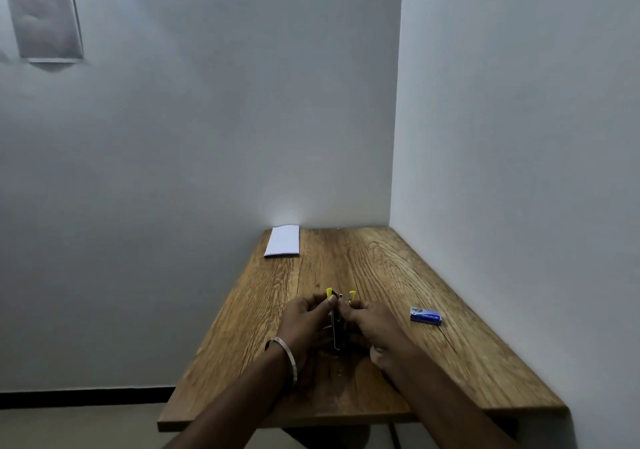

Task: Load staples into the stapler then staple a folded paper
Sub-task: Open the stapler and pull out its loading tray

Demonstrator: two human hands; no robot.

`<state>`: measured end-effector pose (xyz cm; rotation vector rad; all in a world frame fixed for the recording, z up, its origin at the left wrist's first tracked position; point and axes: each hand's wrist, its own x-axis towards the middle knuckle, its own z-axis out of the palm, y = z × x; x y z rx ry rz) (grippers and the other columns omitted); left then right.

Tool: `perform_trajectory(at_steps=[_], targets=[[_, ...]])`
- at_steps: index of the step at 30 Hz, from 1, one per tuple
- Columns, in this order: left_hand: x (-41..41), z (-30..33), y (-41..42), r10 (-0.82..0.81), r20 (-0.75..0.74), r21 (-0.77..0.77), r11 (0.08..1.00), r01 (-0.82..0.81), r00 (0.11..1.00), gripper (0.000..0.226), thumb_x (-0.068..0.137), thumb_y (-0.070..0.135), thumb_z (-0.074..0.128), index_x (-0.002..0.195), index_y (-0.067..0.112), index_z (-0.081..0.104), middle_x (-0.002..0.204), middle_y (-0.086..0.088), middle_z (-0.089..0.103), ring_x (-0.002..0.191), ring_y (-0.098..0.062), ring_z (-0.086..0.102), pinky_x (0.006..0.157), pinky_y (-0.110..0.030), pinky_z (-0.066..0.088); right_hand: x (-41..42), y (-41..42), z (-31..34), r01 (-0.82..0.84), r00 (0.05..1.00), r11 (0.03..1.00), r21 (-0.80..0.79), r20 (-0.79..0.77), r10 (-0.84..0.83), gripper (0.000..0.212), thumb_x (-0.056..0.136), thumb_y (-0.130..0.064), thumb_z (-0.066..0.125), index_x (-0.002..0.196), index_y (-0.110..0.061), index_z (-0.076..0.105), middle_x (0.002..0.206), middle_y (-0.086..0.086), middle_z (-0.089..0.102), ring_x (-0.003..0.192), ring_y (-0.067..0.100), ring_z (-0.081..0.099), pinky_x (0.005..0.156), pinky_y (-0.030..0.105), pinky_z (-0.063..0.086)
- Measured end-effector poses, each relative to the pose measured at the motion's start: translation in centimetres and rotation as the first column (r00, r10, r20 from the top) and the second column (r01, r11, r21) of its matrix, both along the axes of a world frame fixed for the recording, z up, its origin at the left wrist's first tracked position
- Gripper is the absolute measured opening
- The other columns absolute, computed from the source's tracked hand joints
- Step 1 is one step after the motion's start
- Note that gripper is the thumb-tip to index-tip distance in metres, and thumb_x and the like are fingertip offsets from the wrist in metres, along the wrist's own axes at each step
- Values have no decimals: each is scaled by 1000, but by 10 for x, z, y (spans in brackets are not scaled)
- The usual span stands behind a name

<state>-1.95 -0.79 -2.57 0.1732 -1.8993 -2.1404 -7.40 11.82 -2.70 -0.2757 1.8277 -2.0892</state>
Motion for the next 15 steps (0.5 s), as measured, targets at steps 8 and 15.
perform_trajectory(at_steps=[8, 15], targets=[[-9, 1, 11, 33, -49, -56, 998, -36, 998, 22, 96, 18, 56, 103, 1, 68, 91, -15, 76, 85, -28, 74, 69, -42, 61, -9, -12, -5, 198, 970, 979, -42, 148, -190, 16, 95, -15, 65, 89, -1, 72, 87, 15, 75, 82, 28, 72, 62, 38, 59], [-8, 3, 2, 93, -86, 126, 989, -82, 992, 19, 97, 11, 52, 110, 0, 61, 105, -12, 74, 96, -21, 72, 68, -30, 61, -15, -5, -6, 273, 953, 943, -191, 190, -237, 17, 98, -15, 62, 97, 2, 63, 91, 17, 71, 87, 27, 70, 85, 48, 59]])
